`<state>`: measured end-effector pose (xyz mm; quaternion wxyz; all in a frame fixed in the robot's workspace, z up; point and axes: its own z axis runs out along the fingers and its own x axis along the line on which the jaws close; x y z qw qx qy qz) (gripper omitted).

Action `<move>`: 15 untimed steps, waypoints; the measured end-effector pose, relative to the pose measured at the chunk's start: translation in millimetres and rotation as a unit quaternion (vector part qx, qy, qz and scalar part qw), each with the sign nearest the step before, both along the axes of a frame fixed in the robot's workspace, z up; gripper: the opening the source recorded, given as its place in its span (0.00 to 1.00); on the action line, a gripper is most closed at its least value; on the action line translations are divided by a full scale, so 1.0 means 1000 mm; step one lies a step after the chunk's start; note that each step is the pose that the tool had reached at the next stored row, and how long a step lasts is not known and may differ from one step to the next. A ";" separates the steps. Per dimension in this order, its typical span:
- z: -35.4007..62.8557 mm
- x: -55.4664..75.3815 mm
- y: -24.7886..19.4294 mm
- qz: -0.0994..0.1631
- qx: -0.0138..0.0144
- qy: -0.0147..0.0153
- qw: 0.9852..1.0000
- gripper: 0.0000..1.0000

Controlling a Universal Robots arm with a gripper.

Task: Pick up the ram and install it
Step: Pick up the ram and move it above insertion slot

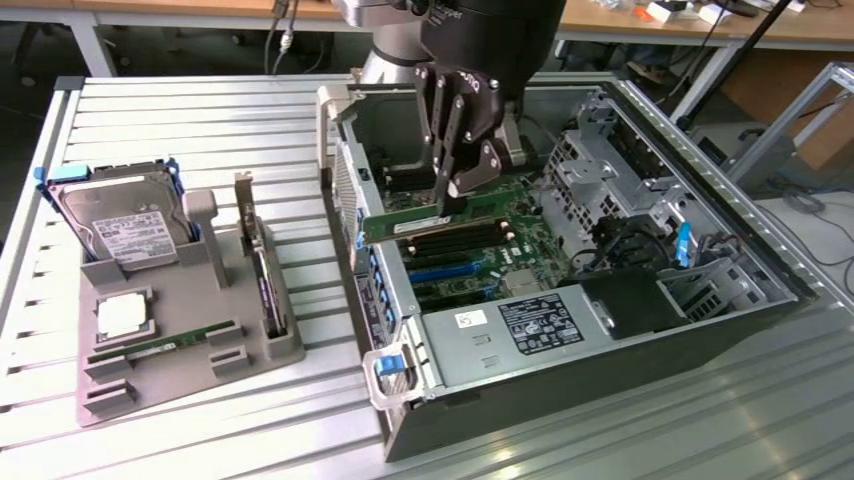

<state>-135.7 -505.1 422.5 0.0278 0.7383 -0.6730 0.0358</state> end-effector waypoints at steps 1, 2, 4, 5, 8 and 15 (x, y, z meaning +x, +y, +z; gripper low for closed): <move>0.0000 0.002 0.0000 0.000 0.000 0.000 1.000 0.12; 0.0000 0.004 0.0000 0.000 0.000 0.000 1.000 0.12; 0.0000 0.012 0.0000 0.000 0.000 0.000 1.000 0.12; 0.0000 0.014 0.0000 0.000 0.000 0.000 1.000 0.12; 0.0000 0.020 0.0000 0.000 0.000 0.000 1.000 0.12; 0.0000 0.033 0.0000 0.000 -0.001 0.000 1.000 0.12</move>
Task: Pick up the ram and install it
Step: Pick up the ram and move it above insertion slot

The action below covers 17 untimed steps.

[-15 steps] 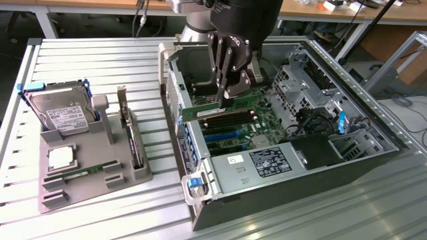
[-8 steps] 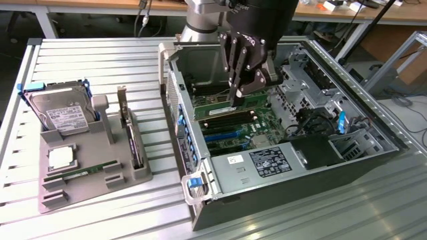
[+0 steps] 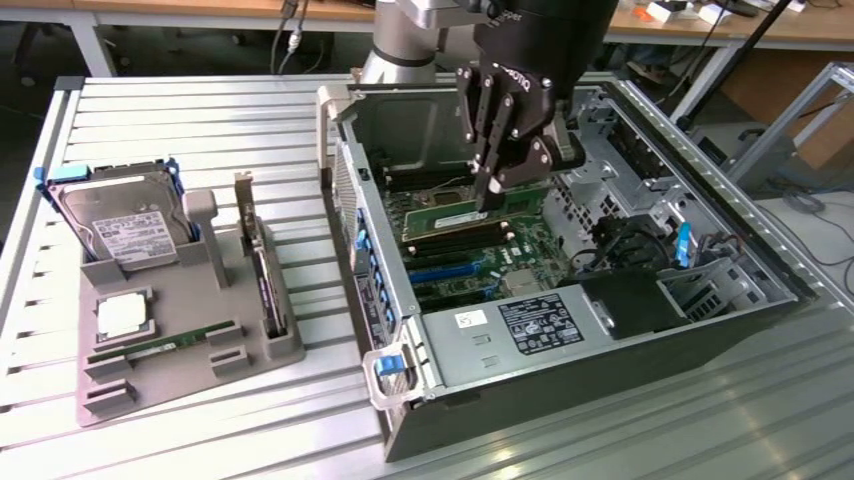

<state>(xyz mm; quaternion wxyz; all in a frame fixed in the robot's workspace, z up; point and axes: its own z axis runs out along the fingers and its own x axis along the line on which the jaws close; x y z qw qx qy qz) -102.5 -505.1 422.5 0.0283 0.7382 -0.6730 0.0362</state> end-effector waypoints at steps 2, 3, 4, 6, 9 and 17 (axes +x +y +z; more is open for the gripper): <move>0.0000 0.003 0.0000 0.000 0.000 0.000 1.000 0.12; 0.0000 0.004 0.0000 0.000 0.000 0.000 1.000 0.12; 0.0000 0.006 0.0000 0.000 0.000 0.000 1.000 0.12; 0.0000 0.010 0.0000 0.000 0.000 0.000 1.000 0.12; 0.0000 0.015 0.0000 0.000 0.000 0.000 1.000 0.12; 0.0000 0.034 0.0000 0.000 -0.001 0.000 1.000 0.12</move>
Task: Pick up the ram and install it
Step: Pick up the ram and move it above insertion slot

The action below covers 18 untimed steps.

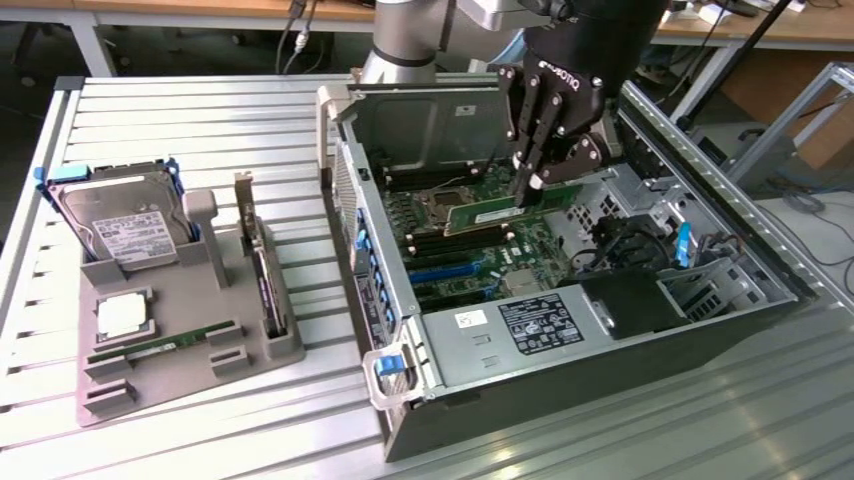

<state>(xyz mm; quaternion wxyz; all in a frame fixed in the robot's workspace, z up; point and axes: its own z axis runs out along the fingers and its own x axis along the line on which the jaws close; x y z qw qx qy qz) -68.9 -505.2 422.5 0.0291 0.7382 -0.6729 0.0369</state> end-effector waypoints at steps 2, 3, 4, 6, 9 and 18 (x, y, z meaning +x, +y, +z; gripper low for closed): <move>0.0000 0.005 0.0000 0.000 0.000 0.000 1.000 0.12; 0.0000 0.007 0.0000 0.000 0.000 0.000 1.000 0.12; 0.0000 0.009 0.0000 0.000 0.000 0.000 1.000 0.12; 0.0000 0.012 0.0000 0.000 0.000 0.000 1.000 0.12; 0.0000 0.017 0.0000 0.000 0.000 0.000 1.000 0.12; 0.0000 0.037 0.0000 0.000 0.000 0.000 1.000 0.12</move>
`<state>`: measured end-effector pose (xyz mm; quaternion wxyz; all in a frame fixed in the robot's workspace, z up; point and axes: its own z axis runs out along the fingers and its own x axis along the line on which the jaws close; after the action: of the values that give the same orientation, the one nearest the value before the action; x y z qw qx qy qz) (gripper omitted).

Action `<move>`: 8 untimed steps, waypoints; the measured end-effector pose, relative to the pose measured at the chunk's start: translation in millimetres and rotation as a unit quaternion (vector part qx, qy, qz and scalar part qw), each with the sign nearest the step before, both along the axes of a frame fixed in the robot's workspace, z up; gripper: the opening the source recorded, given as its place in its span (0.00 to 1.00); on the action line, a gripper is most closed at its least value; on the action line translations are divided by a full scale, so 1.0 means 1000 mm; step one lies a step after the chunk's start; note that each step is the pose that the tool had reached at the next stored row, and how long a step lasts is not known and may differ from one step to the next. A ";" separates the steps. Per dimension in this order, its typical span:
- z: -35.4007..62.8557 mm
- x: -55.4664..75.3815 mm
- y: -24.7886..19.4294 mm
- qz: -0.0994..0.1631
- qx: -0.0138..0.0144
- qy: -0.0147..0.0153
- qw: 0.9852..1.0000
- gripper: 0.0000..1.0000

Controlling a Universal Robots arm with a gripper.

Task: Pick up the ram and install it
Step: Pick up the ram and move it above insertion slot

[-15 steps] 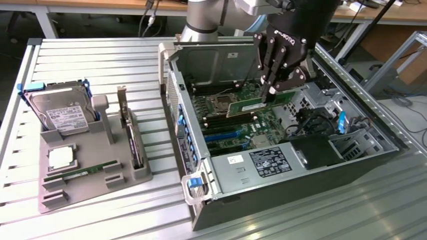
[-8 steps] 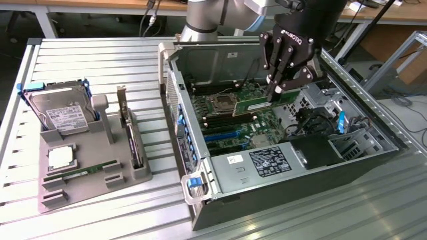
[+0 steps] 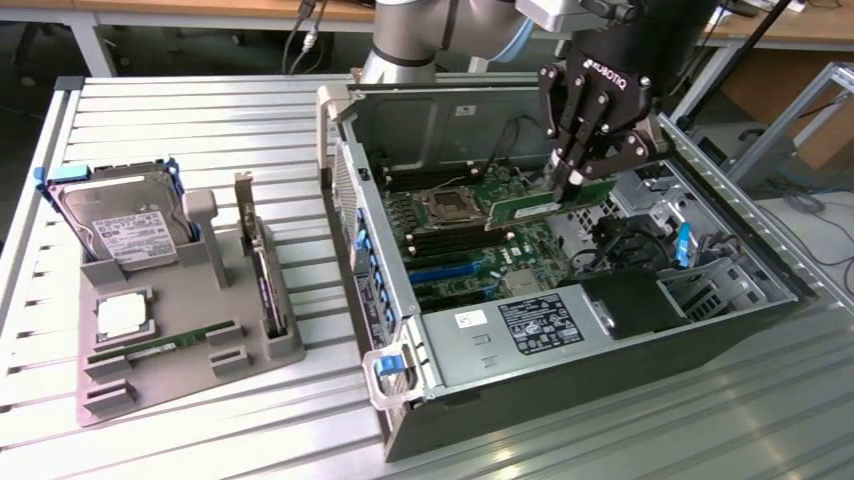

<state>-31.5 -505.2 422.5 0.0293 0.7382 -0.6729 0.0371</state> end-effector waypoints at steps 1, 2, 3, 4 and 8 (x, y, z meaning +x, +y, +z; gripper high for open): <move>0.0000 0.003 0.0000 0.000 0.000 0.000 1.000 0.12; 0.0000 0.005 0.0000 0.000 0.000 0.000 1.000 0.12; 0.0001 0.007 0.0000 0.000 0.000 0.000 1.000 0.12; 0.0001 0.008 0.0000 0.000 0.000 0.000 1.000 0.12; 0.0001 0.019 0.0000 0.000 0.000 0.000 1.000 0.12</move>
<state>-12.3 -505.1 422.6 0.0293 0.7382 -0.6729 0.0371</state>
